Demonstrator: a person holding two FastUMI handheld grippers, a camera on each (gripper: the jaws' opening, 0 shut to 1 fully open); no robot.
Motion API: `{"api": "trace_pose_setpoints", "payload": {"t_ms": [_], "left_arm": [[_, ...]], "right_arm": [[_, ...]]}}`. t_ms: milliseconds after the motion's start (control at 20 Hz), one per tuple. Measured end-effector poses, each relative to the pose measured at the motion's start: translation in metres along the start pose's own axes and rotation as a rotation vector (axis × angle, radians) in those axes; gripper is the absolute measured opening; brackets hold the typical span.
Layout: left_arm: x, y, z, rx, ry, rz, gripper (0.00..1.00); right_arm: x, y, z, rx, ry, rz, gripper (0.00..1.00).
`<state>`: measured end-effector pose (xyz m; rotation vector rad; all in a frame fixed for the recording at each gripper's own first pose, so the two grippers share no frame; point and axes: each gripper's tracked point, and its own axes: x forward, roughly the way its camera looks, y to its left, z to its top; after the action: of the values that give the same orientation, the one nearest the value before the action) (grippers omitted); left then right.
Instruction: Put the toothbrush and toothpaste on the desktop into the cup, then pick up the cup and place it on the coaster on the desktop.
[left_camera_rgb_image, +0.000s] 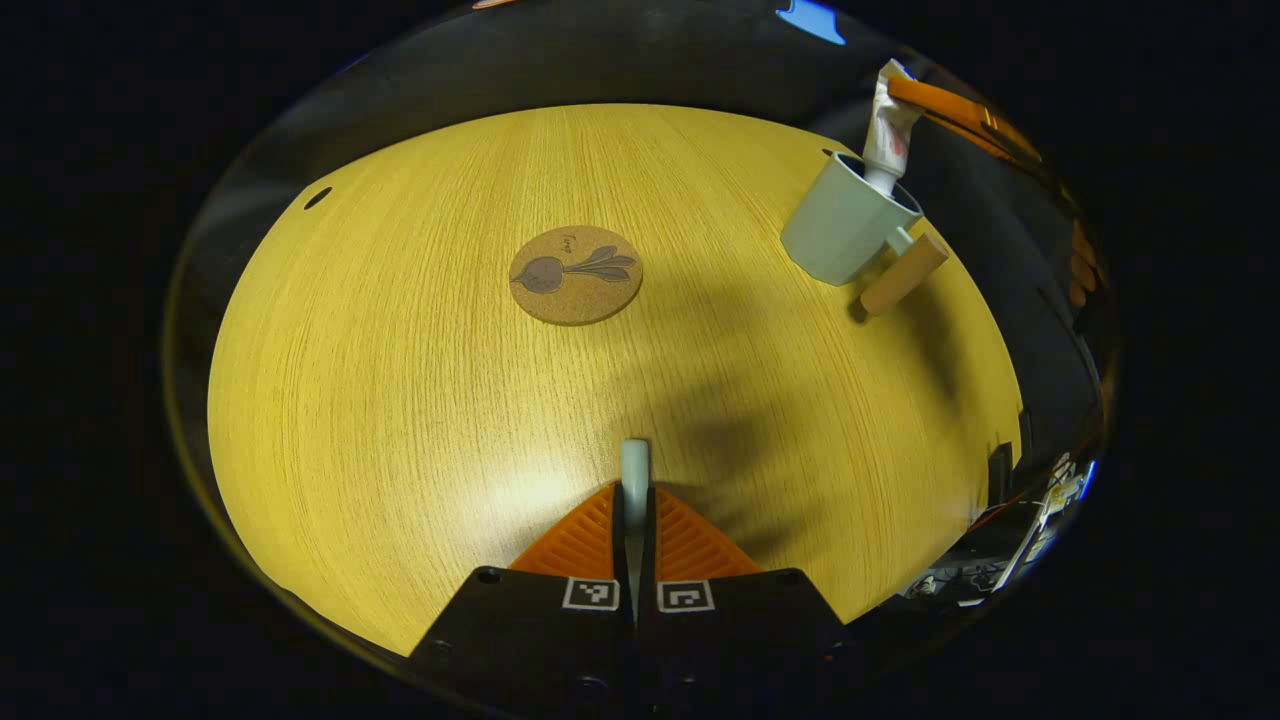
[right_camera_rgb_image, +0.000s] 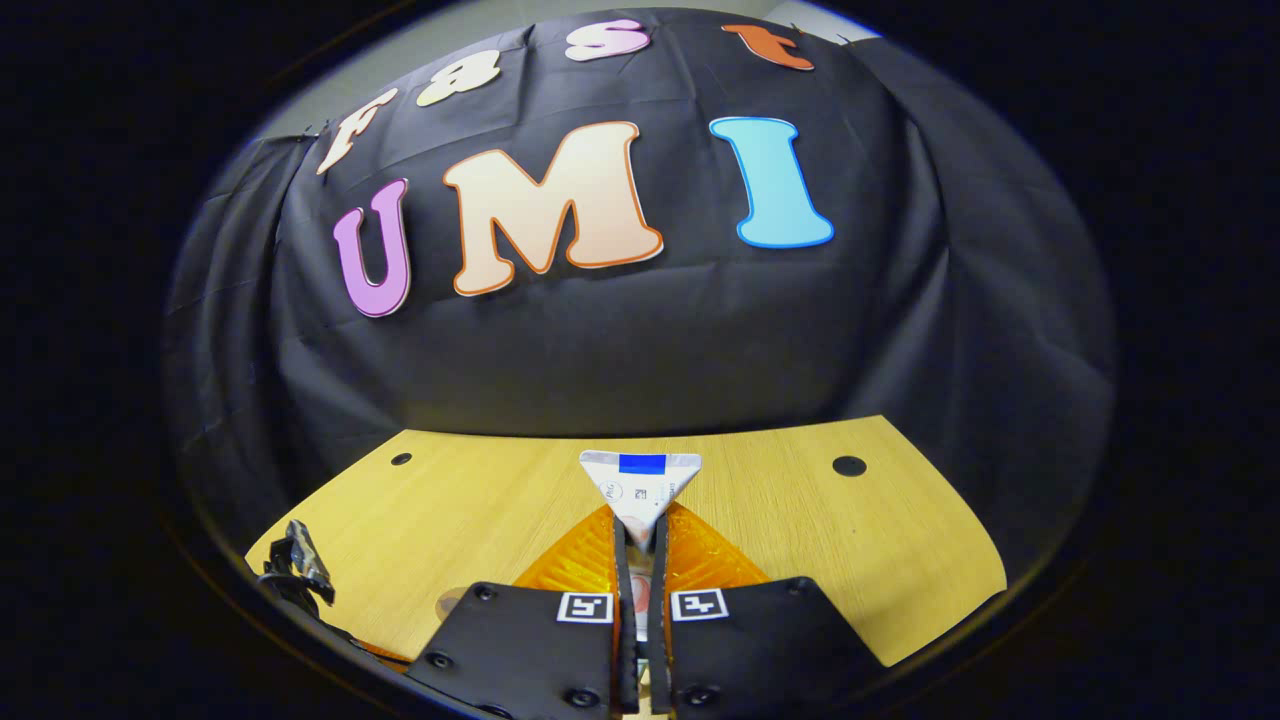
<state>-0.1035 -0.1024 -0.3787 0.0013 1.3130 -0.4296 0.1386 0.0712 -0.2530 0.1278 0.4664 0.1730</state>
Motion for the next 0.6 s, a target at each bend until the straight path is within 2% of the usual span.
{"api": "trace_pose_setpoints", "payload": {"t_ms": [250,400,550,600], "left_arm": [[-0.001,0.000,0.000,-0.007,0.003,-0.009,0.00],[-0.001,0.000,0.001,-0.016,-0.009,-0.014,0.00],[-0.001,0.000,0.001,-0.024,-0.022,-0.022,0.00],[-0.002,0.000,0.001,-0.025,-0.025,-0.024,0.00]], "right_arm": [[0.009,-0.003,-0.041,0.026,0.072,-0.016,0.05],[0.011,-0.003,-0.063,0.011,0.123,-0.021,0.10],[0.008,-0.004,-0.079,-0.023,0.164,-0.022,0.10],[0.008,-0.003,-0.073,-0.026,0.146,-0.025,0.13]]}}
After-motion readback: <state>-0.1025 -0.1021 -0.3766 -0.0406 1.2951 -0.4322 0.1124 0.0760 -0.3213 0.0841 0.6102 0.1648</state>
